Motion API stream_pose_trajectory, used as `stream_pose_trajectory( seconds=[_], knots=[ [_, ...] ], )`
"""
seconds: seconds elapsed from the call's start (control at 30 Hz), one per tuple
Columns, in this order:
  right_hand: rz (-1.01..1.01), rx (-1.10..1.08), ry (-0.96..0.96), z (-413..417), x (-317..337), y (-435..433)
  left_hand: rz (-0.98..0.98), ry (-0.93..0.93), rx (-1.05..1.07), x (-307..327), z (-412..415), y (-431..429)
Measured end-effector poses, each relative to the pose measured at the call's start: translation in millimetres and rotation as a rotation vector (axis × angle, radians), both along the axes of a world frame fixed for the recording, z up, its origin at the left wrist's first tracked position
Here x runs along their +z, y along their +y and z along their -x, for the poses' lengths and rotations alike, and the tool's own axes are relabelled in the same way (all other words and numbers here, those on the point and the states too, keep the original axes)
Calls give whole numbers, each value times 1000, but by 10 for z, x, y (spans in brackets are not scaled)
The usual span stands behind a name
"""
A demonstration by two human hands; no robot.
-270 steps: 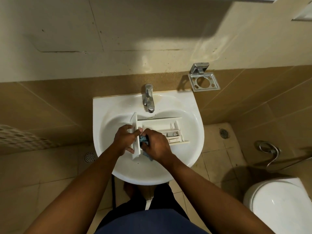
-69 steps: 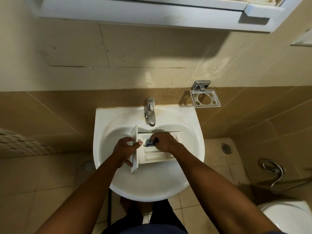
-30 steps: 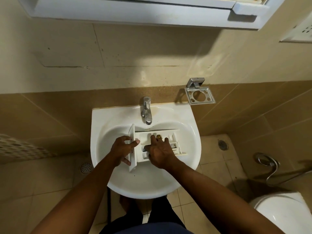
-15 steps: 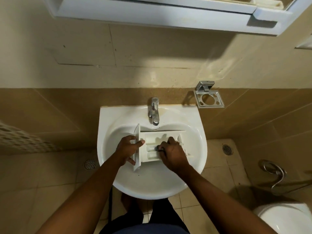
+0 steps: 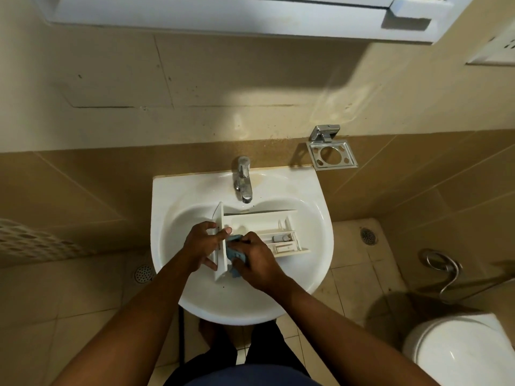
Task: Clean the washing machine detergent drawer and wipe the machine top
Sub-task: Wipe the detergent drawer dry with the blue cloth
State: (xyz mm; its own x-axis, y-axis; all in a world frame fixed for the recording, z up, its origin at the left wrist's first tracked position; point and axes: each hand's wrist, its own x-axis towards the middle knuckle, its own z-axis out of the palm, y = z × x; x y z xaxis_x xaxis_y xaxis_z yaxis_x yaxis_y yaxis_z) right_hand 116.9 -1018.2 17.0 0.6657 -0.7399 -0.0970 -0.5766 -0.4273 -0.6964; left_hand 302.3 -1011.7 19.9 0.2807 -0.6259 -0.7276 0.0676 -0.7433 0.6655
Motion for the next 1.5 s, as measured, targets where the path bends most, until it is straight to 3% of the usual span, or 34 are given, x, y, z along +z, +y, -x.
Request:
stream_pose_trajectory(
  seconds=[0.1, 0.17, 0.33, 0.57, 0.8, 0.9, 1.0, 1.13, 1.2, 1.4, 1.5],
  knots=[
    [35, 132, -33, 284, 18, -125, 10, 11, -16, 5, -7, -1],
    [15, 144, 55, 524, 44, -292, 15, 19, -14, 5, -13, 4],
    [17, 12, 475, 980, 220, -660, 14, 29, -13, 14, -19, 9],
    [110, -161, 988, 939, 357, -863, 9, 27, -13, 27, -20, 9],
    [-115, -211, 723, 771, 213, -835, 2, 9, -29, 35, -12, 1],
    [-66, -393, 521, 788, 304, -1047, 0, -2, -33, 22, -8, 4],
    [56, -447, 434, 689, 317, -1168, -5, -13, -37, 14, -15, 2],
    [-111, -420, 383, 459, 94, -1019, -8, 2, -35, 35, -23, -2],
    [-100, -466, 327, 366, 12, -933, -6, 5, -35, 44, -22, -5],
    [-34, -220, 22, -124, 115, -804, -18, 4, -20, 22, -8, -13],
    [-5, -162, 6, -341, 57, -749, -22, 1, -16, 14, -13, -19]
  ],
)
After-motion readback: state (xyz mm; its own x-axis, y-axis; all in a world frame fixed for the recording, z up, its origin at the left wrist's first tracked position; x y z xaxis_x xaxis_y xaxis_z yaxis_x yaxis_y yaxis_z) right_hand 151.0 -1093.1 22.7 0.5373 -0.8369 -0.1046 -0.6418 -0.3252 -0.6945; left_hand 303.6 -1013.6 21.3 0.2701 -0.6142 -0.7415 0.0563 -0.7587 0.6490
